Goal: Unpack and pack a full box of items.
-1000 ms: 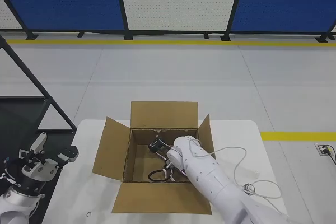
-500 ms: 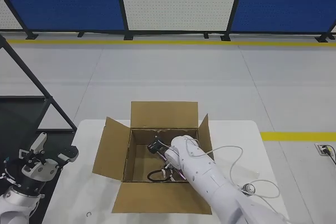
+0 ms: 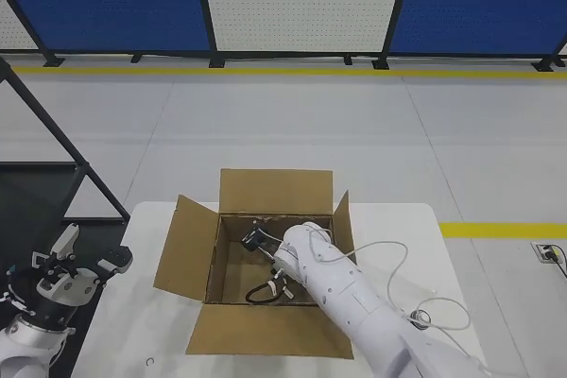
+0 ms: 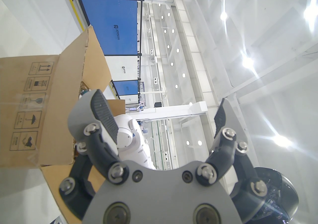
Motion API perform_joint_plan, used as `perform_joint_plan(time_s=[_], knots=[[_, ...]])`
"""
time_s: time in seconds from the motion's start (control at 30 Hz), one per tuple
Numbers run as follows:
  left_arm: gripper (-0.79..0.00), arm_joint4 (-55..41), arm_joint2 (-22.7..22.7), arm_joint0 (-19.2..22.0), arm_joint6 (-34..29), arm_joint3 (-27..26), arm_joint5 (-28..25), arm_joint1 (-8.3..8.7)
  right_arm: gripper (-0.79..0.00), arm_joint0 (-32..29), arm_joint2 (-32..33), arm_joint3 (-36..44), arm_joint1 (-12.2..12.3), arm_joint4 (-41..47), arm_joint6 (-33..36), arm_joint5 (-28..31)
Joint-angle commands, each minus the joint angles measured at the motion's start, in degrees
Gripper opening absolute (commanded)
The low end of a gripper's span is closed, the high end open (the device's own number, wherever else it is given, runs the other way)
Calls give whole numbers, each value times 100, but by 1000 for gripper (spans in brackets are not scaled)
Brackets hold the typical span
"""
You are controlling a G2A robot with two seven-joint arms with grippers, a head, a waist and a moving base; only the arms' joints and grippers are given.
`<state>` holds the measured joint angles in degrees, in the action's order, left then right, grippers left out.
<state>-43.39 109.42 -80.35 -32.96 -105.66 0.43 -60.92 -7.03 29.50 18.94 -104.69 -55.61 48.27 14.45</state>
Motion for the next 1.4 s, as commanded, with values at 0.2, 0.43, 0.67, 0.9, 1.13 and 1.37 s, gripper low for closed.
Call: perform_joint_plan(time_s=[0.2, 0.43, 0.67, 0.9, 1.13, 1.37], knots=[[0, 0, 0, 0, 0, 0, 0, 0, -785, -302, 228, 735, 380, -275, -418, 193], [0, 0, 0, 0, 0, 0, 0, 0, -785, -871, 661, 2194, 905, -770, -182, -74], [0, 0, 0, 0, 0, 0, 0, 0, -785, -1944, 1545, 4403, 1564, -1467, 377, 127], [0, 0, 0, 0, 0, 0, 0, 0, -785, -3039, 2482, 6003, 1963, -1738, 125, 464], [0, 0, 0, 0, 0, 0, 0, 0, -785, -3273, 2725, 6363, 2047, -1928, -88, 494], [0, 0, 0, 0, 0, 0, 0, 0, -785, -3273, 2725, 6363, 2047, -1928, -88, 494]])
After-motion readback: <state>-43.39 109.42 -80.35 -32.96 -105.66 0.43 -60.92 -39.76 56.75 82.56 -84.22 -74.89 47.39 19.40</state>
